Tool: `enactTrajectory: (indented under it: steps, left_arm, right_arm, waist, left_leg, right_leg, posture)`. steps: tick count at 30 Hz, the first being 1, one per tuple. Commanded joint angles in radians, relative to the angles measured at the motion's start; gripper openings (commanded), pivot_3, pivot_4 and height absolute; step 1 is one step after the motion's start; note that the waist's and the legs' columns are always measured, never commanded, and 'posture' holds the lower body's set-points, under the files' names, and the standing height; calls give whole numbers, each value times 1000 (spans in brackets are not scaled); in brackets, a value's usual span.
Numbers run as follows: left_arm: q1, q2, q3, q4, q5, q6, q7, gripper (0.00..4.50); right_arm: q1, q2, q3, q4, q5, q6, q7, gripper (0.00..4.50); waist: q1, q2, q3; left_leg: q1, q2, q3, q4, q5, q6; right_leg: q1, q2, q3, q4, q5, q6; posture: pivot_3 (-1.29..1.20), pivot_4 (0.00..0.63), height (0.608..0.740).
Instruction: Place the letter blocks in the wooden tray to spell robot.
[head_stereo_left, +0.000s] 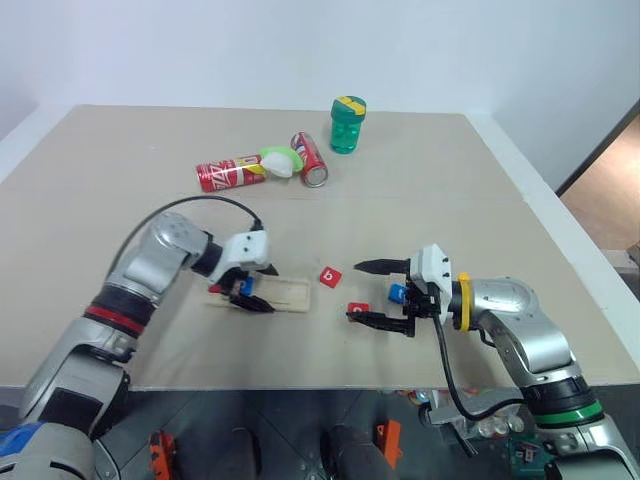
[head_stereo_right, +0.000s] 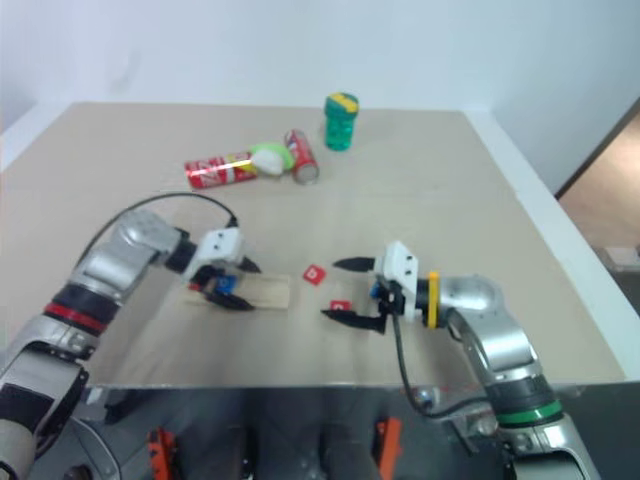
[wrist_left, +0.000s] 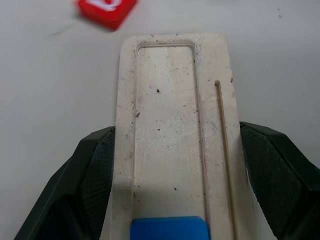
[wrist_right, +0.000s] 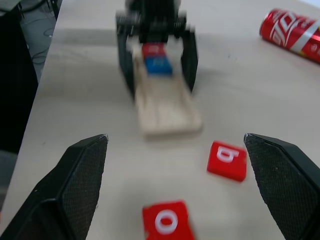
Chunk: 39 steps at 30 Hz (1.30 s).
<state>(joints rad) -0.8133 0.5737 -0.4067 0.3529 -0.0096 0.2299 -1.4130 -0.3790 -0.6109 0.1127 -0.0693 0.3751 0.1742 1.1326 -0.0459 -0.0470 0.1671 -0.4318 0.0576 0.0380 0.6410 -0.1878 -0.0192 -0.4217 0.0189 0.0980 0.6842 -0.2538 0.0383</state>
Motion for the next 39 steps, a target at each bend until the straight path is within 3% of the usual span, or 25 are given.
enactTrajectory:
  steps: [1, 9, 11, 12, 22, 27, 30, 34, 39]
  left_arm:
    - [4, -7, -20, -44, 35, 41, 30, 3224]
    - [-6, -62, -22, -72, 35, 124, 62, 3224]
    - [-15, -71, -4, -72, 25, 144, 76, 4251]
    - [-19, -64, 3, -76, 21, 144, 73, 4473]
    - [48, 95, 175, -273, -135, 220, 11, 4473]
    - [255, 126, 423, -490, -366, 356, 72, 4473]
    - [505, 51, 536, -690, -423, 351, 235, 4473]
    - [681, 0, 549, -850, -432, 348, 373, 4473]
    - [780, -25, 543, -949, -458, 387, 506, 4473]
  right_arm:
    - [-22, 8, -6, 7, -10, -25, 3, 4500]
    - [-42, 26, -1, 38, -32, -20, -9, 4500]
    - [-55, 39, -3, 48, -40, 6, -38, 4500]
    - [-65, 49, -6, 54, -44, 28, -62, 4500]
    - [-168, 97, 50, 80, -147, 234, -234, 4500]
    - [-217, 131, 111, 121, -224, 285, -295, 4500]
    - [-238, 172, 126, 133, -245, 335, -342, 4500]
    - [-241, 186, 122, 157, -257, 339, -351, 4500]
    - [-241, 180, 119, 182, -267, 331, -338, 4500]
  waist:
    - [0, 0, 0]
    - [1, 1, 0]
    - [1, 1, 0]
    - [1, 1, 0]
    - [-4, 2, 0]
    - [-8, 3, 1]
    - [-9, 3, 0]
    - [5, 2, 1]
    - [7, 2, 1]
  left_leg:
    - [0, 0, 0, 0, 0, 0]
    - [1, -1, 0, 1, 0, 0]
    - [2, -2, 0, 1, 0, 0]
    - [2, -2, 0, 1, 0, 0]
    - [1, 0, 1, 0, 1, -1]
    - [0, 1, 1, -3, 0, -1]
    - [0, 1, 1, -4, 0, -1]
    - [-1, 0, 0, -3, 1, -2]
    - [2, -3, 1, -2, 4, -3]
  right_leg:
    - [0, 0, 0, 0, 0, 0]
    - [3, -1, 0, 0, 0, 1]
    - [3, -1, 0, 0, 0, 1]
    - [3, -1, 0, 0, 0, 1]
    - [0, 0, 1, 0, 2, -1]
    - [-2, 0, 1, 1, 1, -6]
    - [-2, -1, 1, 1, 1, -7]
    - [-2, -3, -1, 0, 1, -7]
    - [2, -7, -2, -1, 1, -3]
  posture:
    - [0, 150, 740]
    - [0, 150, 740]
    - [0, 150, 740]
    - [0, 150, 740]
    - [0, 150, 740]
    - [0, 150, 740]
    - [0, 150, 740]
    - [0, 150, 740]
    - [0, 150, 740]
